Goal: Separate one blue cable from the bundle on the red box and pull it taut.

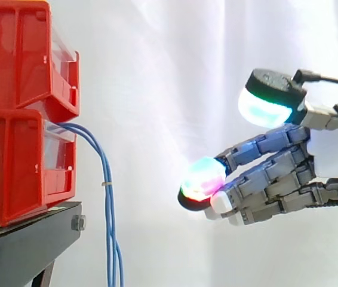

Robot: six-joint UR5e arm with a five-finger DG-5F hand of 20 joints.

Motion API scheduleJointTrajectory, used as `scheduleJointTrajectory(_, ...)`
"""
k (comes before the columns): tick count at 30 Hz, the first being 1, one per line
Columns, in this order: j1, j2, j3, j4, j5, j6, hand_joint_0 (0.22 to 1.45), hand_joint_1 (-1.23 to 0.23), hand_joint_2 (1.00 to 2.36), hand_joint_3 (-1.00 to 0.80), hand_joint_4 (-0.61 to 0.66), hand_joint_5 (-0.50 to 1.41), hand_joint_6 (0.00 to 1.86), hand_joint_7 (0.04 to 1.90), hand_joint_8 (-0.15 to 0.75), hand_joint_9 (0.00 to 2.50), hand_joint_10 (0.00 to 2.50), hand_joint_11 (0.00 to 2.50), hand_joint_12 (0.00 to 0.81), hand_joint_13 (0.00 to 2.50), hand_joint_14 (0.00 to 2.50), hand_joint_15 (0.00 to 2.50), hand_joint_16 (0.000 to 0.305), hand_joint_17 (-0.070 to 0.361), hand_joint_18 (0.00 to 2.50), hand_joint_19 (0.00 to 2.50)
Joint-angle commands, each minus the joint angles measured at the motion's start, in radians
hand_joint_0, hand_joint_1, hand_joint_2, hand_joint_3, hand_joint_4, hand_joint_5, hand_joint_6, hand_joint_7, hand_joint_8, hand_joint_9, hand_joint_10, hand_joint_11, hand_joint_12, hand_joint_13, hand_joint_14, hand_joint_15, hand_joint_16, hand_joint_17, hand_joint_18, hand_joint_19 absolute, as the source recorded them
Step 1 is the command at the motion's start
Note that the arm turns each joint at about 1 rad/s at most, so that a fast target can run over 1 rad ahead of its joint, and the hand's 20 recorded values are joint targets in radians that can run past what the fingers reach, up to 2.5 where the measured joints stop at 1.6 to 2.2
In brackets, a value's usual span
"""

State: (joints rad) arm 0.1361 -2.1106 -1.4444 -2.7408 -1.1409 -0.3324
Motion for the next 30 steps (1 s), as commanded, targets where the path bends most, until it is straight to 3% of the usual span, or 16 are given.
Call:
scheduleJointTrajectory(1,0.0,-0.006,0.001,0.003,0.035,-0.04,0.5,-0.56,1.0,-0.5,0.27,-0.18,0.5,0.7,0.288,0.66,0.0,0.17,0.355,0.38,0.0,0.04,0.045,0.102,0.21,0.04)
scheduleJointTrajectory(5,0.004,-0.008,0.001,0.02,0.044,-0.06,0.5,-0.56,1.0,-0.5,0.27,-0.18,0.5,0.71,0.29,0.67,0.0,0.17,0.357,0.39,0.0,0.05,0.045,0.101,0.22,0.05)
scheduleJointTrajectory(10,0.005,-0.048,0.001,0.063,0.046,-0.096,0.5,-0.56,1.0,-0.5,0.27,-0.18,0.5,0.71,0.291,0.68,0.0,0.18,0.356,0.39,0.0,0.05,0.045,0.101,0.22,0.06)
scheduleJointTrajectory(15,0.005,-0.063,-0.001,0.089,0.05,-0.099,0.5,-0.56,1.0,-0.5,0.28,-0.18,0.5,0.71,0.291,0.68,0.0,0.18,0.358,0.4,0.0,0.07,0.046,0.104,0.24,0.09)
scheduleJointTrajectory(16,0.005,-0.063,0.001,0.128,0.056,-0.103,0.5,-0.56,1.0,-0.5,0.28,-0.18,0.5,0.71,0.291,0.68,0.0,0.19,0.357,0.4,0.0,0.07,0.047,0.105,0.25,0.09)
scheduleJointTrajectory(19,0.005,-0.071,0.001,0.155,0.059,-0.122,0.5,-0.56,1.0,-0.5,0.28,-0.18,0.5,0.71,0.289,0.68,0.0,0.19,0.358,0.41,0.0,0.07,0.047,0.106,0.25,0.09)
scheduleJointTrajectory(23,0.007,-0.126,0.001,0.202,0.069,-0.128,0.5,-0.56,1.0,-0.5,0.28,-0.18,0.5,0.71,0.29,0.68,0.0,0.2,0.358,0.41,0.0,0.07,0.047,0.105,0.26,0.09)
scheduleJointTrajectory(26,0.01,-0.144,0.001,0.257,0.076,-0.131,0.5,-0.56,1.0,-0.5,0.28,-0.18,0.5,0.71,0.288,0.69,0.0,0.2,0.36,0.42,0.0,0.08,0.047,0.106,0.26,0.09)
scheduleJointTrajectory(30,0.017,-0.149,0.001,0.329,0.092,-0.155,0.5,-0.57,1.0,-0.5,0.29,-0.17,0.5,0.72,0.289,0.69,0.0,0.2,0.361,0.42,0.0,0.08,0.047,0.106,0.27,0.11)
